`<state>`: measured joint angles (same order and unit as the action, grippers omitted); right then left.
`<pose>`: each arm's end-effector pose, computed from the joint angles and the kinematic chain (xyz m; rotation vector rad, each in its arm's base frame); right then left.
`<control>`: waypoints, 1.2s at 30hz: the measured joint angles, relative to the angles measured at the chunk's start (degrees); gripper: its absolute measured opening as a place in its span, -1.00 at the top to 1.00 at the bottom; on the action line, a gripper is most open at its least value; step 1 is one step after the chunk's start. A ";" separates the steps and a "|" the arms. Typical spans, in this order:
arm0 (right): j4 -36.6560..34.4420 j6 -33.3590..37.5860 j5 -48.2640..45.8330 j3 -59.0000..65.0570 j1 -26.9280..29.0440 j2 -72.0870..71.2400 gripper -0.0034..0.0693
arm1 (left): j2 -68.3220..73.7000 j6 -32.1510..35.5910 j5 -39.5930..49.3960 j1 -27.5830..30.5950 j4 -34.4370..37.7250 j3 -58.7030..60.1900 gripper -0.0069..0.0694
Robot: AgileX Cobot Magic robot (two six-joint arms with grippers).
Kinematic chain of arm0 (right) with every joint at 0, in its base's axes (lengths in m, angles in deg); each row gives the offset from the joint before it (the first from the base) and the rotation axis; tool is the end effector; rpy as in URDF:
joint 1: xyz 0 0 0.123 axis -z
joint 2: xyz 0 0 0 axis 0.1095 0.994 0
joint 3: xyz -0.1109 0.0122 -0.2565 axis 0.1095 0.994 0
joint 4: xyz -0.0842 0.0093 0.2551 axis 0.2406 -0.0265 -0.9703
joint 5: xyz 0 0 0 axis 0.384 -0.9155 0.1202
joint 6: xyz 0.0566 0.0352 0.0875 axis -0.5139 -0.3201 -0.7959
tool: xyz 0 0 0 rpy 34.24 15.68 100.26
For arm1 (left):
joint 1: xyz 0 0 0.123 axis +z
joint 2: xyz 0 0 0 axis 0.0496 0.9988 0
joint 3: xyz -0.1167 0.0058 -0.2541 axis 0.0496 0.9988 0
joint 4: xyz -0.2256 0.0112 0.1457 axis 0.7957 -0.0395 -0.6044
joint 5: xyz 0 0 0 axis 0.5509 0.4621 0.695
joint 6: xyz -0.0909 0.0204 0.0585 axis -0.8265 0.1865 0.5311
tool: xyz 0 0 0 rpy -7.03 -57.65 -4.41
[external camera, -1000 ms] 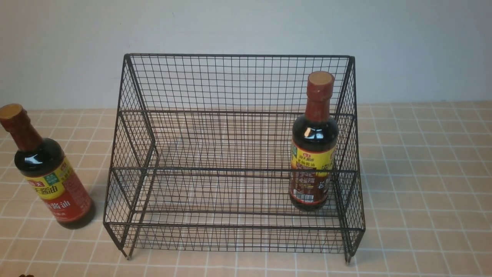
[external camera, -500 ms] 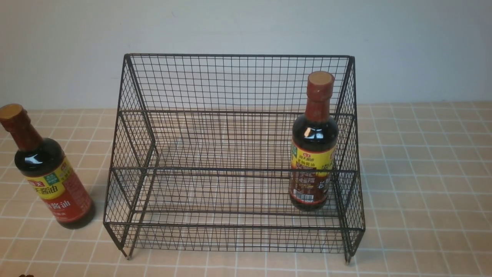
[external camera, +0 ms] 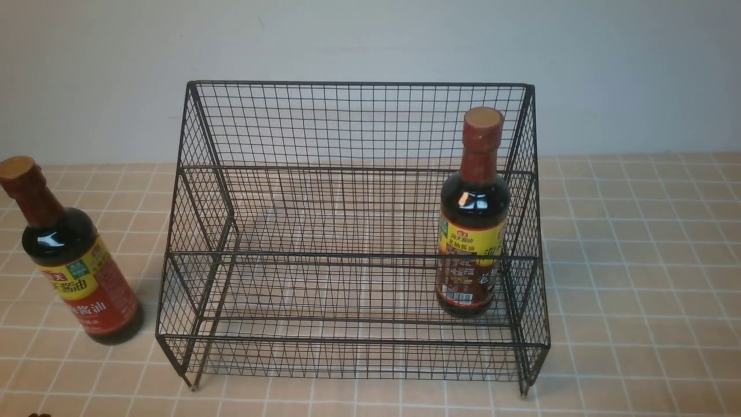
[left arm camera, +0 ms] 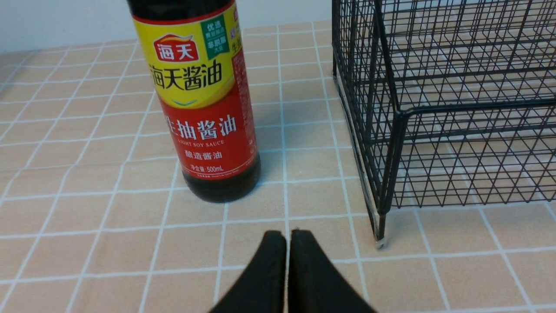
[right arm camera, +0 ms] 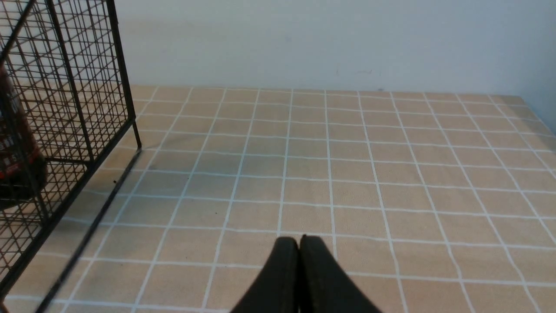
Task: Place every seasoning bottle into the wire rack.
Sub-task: Use the left arm to grab the condiment bottle closest to it
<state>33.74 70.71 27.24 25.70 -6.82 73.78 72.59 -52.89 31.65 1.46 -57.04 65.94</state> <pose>0.0932 -0.0020 0.1676 0.0178 1.8692 -0.0107 0.0929 -0.0049 0.1652 0.0922 1.8780 -0.0007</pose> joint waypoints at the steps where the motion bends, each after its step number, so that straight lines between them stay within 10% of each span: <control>1: 0.00 0.00 0.00 0.00 0.00 0.00 0.94 | 0.00 0.00 0.00 0.00 0.00 0.00 0.84; 24: 0.00 0.00 0.00 0.00 0.00 0.00 0.94 | 0.00 -0.41 -2.78 0.00 0.56 0.24 0.84; 36: 0.00 0.06 0.00 0.00 0.00 0.00 0.94 | 0.00 -5.55 -43.44 0.00 14.96 0.27 0.84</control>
<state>33.74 70.76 27.24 25.70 -6.82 73.78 72.59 -58.44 -11.79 1.46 -42.07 66.21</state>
